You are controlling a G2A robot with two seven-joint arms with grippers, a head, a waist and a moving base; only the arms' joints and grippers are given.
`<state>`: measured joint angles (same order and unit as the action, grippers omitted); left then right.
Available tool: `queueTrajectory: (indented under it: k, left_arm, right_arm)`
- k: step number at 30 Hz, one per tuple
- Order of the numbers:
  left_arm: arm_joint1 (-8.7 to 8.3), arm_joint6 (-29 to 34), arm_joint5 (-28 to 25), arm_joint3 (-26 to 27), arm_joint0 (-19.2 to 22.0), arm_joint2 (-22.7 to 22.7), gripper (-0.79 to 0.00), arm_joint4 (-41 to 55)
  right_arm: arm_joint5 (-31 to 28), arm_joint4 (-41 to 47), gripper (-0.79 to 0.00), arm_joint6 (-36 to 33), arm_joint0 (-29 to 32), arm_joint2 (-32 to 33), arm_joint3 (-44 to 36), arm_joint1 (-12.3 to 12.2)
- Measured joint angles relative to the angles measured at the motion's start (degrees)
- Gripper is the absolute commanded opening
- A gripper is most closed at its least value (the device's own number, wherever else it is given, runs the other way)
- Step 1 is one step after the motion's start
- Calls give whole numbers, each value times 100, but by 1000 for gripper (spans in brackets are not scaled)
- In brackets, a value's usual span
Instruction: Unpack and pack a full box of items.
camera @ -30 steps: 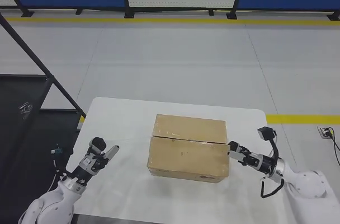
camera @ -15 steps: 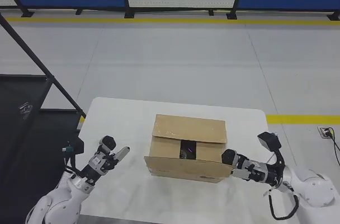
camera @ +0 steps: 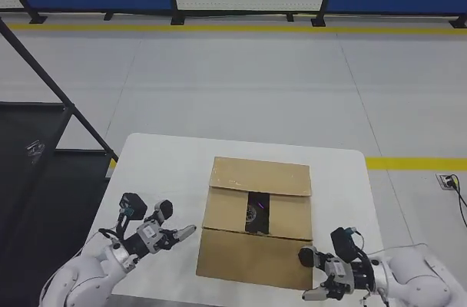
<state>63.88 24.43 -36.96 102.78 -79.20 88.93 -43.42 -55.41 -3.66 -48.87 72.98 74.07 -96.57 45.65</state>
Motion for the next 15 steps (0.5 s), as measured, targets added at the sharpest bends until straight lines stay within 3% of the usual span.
queueTrajectory:
  k: [8,15]
  left_arm:
    - [-24,252,-123,-334,278,-384,0,-571]
    - [-13,152,-1,-641,499,-644,0,-697]
  right_arm:
    - [522,1361,0,-357,-315,-65,52,-115]
    - [1709,3484,0,-164,-602,-17,90,-90]
